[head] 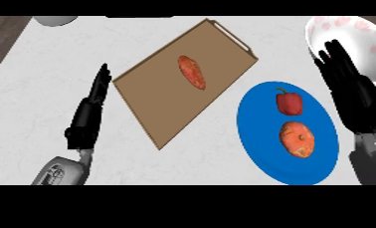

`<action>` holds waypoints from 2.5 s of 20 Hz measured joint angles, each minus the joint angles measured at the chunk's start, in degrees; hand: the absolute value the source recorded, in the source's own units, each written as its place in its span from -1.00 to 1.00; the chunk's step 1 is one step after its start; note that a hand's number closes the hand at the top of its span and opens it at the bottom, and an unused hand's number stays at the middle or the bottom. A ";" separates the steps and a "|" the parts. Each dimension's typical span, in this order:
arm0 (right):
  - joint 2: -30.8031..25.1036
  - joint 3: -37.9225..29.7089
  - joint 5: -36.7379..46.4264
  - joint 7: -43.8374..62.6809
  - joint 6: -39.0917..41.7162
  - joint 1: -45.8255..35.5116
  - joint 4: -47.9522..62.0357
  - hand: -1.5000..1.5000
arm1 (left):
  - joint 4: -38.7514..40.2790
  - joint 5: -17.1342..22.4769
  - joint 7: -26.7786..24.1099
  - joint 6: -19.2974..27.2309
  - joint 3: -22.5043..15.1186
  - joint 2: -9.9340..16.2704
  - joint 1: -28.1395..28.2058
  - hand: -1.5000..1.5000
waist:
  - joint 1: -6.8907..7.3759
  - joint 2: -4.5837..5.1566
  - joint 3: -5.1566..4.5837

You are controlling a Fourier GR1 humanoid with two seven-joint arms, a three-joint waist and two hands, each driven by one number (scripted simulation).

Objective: Pick the squash from the plate and place it in the bowl

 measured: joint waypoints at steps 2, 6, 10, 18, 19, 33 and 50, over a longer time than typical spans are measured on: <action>0.82 1.61 -0.73 -0.39 2.25 0.27 -3.06 -1.00 | -0.91 0.74 0.47 -0.48 1.54 0.81 -0.46 0.00 | 0.15 0.32 0.02; 4.23 9.48 -3.77 -2.67 11.27 -2.29 -10.05 -1.00 | -2.22 3.19 1.00 -1.17 5.96 3.04 -2.80 0.00 | 1.87 0.30 0.05; 0.68 11.34 10.28 -9.52 7.93 -0.68 -15.04 -1.00 | -2.95 7.06 2.98 -2.95 10.28 5.44 -2.64 0.00 | 0.39 -0.17 -0.17; -3.91 17.33 29.23 -22.96 2.77 18.17 -29.49 -1.00 | -2.65 12.26 5.52 -7.04 17.10 9.59 -3.57 0.00 | -1.34 0.41 -0.03; -5.48 16.62 30.77 -22.24 2.56 19.68 -31.69 -1.00 | -2.92 12.57 5.27 -7.75 17.40 9.82 -2.86 0.00 | -1.31 0.42 -0.04; -31.07 -4.49 33.08 -2.17 17.75 32.29 -46.75 -1.00 | -3.77 12.84 6.06 -9.01 19.25 10.39 -2.26 0.00 | -1.69 0.69 -0.15; -29.49 -6.93 36.86 3.45 38.43 26.66 -41.13 -1.00 | -2.36 10.52 6.12 -12.02 20.81 7.54 -4.33 0.00 | 0.33 1.07 -0.02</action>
